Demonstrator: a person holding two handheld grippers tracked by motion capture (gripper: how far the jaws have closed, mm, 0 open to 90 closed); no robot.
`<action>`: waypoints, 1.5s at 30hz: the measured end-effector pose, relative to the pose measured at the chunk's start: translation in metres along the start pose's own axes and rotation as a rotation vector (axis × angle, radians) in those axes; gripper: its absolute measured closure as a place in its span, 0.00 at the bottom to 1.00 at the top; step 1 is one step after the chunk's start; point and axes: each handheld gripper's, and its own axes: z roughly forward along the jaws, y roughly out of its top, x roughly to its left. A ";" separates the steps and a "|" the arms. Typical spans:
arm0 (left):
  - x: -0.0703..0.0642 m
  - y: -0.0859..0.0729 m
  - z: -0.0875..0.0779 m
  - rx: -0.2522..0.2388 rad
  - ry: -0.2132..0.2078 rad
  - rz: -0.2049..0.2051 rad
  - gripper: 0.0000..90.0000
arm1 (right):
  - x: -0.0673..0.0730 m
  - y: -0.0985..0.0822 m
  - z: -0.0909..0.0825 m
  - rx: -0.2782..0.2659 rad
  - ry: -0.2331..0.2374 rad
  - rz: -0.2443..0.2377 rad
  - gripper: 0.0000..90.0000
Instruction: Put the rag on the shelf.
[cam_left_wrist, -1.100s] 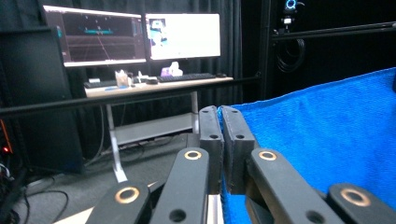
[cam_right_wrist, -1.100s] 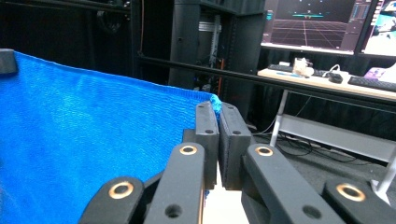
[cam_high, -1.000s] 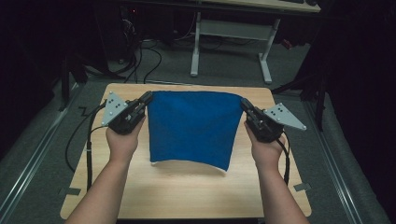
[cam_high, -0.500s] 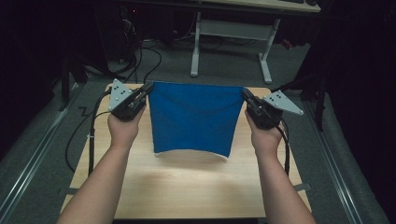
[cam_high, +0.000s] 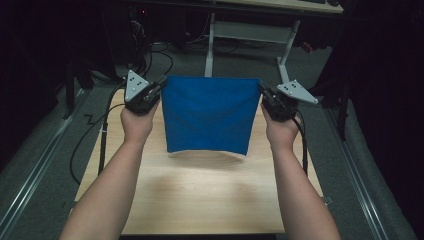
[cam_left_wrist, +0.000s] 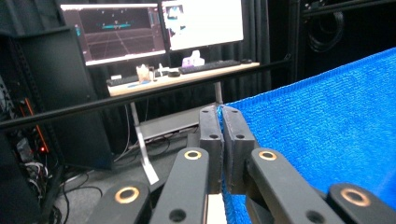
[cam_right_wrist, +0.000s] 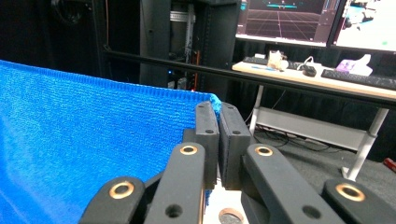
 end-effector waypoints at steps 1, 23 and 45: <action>0.001 -0.001 0.003 0.007 0.002 -0.005 0.98 | -0.001 -0.001 0.003 0.006 -0.002 0.004 0.99; 0.007 -0.071 0.038 0.269 -0.045 -0.136 0.98 | -0.017 -0.059 0.057 0.232 0.003 0.030 0.99; -0.007 -0.131 0.026 0.325 -0.138 -0.224 0.98 | -0.007 -0.121 0.059 0.340 0.060 0.070 0.98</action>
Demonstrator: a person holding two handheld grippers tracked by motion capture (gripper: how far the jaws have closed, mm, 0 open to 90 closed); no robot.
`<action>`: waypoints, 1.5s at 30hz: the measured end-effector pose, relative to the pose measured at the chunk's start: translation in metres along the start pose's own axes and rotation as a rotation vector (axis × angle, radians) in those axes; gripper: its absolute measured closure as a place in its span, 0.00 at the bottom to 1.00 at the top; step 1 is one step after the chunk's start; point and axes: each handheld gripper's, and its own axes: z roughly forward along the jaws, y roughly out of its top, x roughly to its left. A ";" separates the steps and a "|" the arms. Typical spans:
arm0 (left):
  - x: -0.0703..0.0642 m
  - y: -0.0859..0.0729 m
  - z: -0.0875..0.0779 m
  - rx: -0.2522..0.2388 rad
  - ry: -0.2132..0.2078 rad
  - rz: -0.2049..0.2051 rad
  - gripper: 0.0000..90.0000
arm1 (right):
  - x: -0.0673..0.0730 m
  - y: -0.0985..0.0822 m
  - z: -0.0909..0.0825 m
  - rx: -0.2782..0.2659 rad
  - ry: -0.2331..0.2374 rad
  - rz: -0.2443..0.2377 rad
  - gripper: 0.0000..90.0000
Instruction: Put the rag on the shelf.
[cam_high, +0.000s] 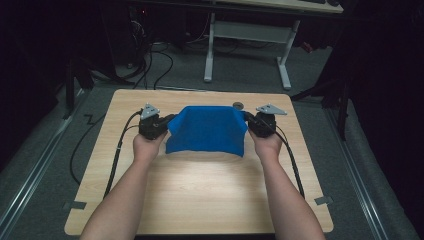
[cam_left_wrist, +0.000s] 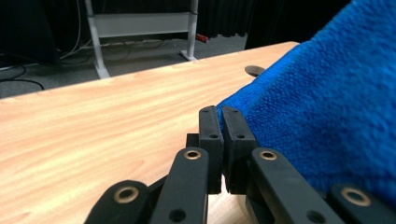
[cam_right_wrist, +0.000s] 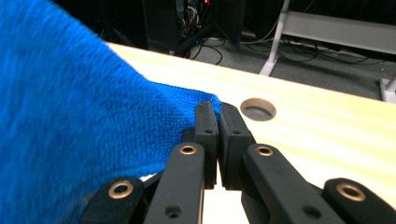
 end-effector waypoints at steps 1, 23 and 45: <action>0.000 -0.002 0.000 0.003 -0.004 -0.005 0.98 | 0.000 -0.002 0.000 0.005 -0.001 -0.002 0.98; -0.001 -0.035 0.000 0.046 -0.033 -0.055 0.97 | 0.005 -0.036 -0.001 0.042 0.024 0.032 0.98; -0.005 -0.046 0.003 0.063 -0.039 -0.091 0.84 | 0.004 -0.053 -0.004 0.071 0.015 0.020 0.93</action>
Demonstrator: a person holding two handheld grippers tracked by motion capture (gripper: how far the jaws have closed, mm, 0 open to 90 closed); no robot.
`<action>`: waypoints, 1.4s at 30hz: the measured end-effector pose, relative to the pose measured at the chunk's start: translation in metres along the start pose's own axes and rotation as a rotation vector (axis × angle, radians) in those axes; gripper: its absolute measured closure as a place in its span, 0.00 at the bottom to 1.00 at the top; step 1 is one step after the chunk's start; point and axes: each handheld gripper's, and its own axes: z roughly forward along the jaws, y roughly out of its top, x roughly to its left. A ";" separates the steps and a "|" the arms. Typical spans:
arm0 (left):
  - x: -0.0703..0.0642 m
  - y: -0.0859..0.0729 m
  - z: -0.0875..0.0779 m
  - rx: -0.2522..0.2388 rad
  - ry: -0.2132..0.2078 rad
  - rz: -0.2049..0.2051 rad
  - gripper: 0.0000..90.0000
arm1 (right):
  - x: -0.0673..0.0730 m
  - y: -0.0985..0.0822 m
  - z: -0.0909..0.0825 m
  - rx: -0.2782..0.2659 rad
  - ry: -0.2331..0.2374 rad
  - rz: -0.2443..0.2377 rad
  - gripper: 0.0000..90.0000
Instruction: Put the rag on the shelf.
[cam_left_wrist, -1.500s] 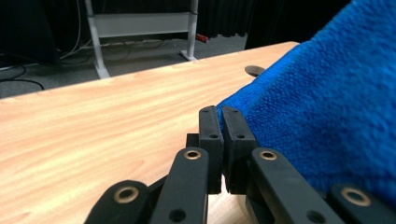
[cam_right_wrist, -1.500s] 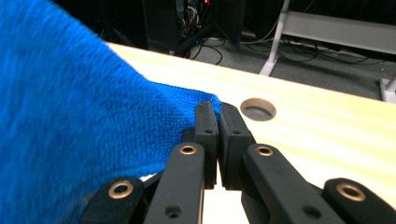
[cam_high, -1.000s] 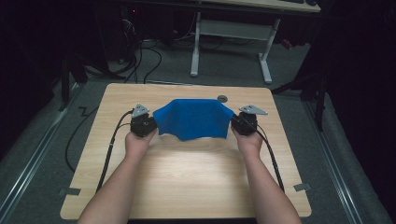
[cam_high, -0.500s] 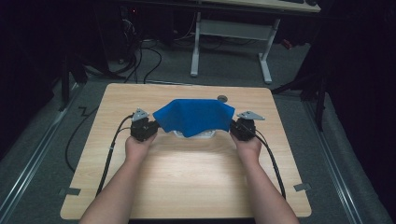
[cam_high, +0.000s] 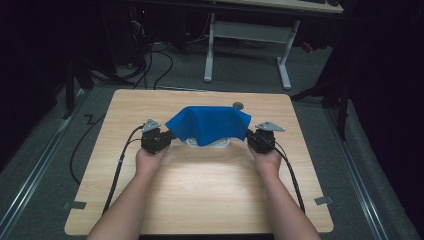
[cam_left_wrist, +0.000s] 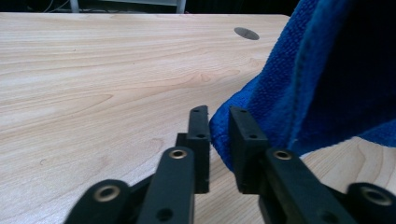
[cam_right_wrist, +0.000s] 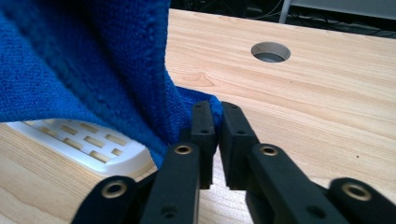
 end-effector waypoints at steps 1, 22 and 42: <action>0.000 0.000 -0.001 -0.002 0.010 -0.001 0.80 | 0.000 0.000 0.000 -0.002 -0.003 0.001 0.91; 0.000 0.012 -0.022 -0.016 0.094 0.037 0.69 | -0.009 0.010 -0.017 -0.027 -0.047 0.011 0.83; 0.008 0.018 -0.038 -0.025 0.151 0.052 0.69 | -0.021 0.017 -0.030 -0.049 -0.090 0.017 0.80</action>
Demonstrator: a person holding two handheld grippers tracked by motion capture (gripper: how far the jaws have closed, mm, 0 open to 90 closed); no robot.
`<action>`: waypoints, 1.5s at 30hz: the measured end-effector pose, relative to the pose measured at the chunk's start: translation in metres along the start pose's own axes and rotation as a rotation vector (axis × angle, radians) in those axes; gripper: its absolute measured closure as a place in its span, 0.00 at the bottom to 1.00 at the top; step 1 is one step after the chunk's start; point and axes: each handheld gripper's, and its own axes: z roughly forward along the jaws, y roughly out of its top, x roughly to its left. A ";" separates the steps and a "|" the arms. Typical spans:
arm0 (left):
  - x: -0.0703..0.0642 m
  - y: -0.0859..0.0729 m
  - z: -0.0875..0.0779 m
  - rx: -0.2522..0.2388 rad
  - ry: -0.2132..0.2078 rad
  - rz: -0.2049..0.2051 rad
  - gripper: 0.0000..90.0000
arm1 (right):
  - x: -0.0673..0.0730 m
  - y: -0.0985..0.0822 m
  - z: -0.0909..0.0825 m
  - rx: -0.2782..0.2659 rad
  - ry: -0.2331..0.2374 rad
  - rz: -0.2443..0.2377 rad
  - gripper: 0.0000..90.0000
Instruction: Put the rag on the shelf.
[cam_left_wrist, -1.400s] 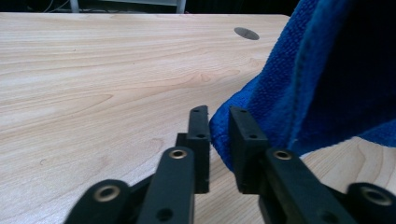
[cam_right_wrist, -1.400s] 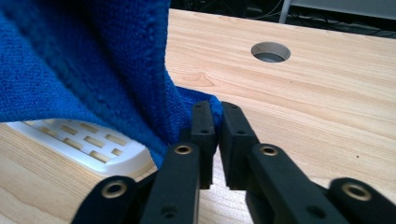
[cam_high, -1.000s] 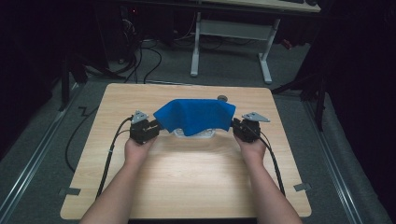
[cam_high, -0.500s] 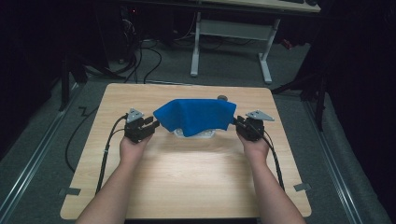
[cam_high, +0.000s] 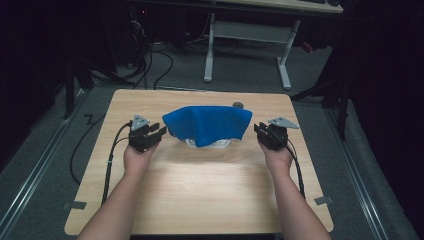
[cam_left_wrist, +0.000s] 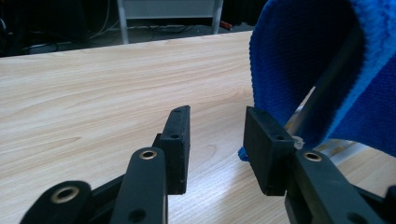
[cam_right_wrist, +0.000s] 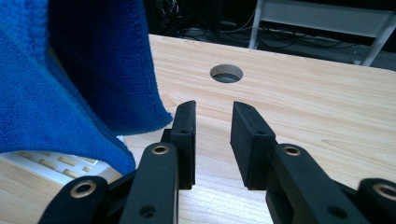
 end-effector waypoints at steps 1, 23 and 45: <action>0.001 0.000 -0.001 -0.001 0.003 0.000 0.69 | -0.001 0.000 -0.001 0.002 -0.001 0.002 0.80; 0.014 -0.017 -0.049 -0.025 0.067 -0.017 0.70 | 0.006 -0.001 -0.030 -0.033 0.014 -0.053 0.80; -0.093 -0.102 -0.116 0.119 -0.090 0.040 0.60 | 0.064 -0.076 -0.120 -0.030 0.084 -0.117 0.71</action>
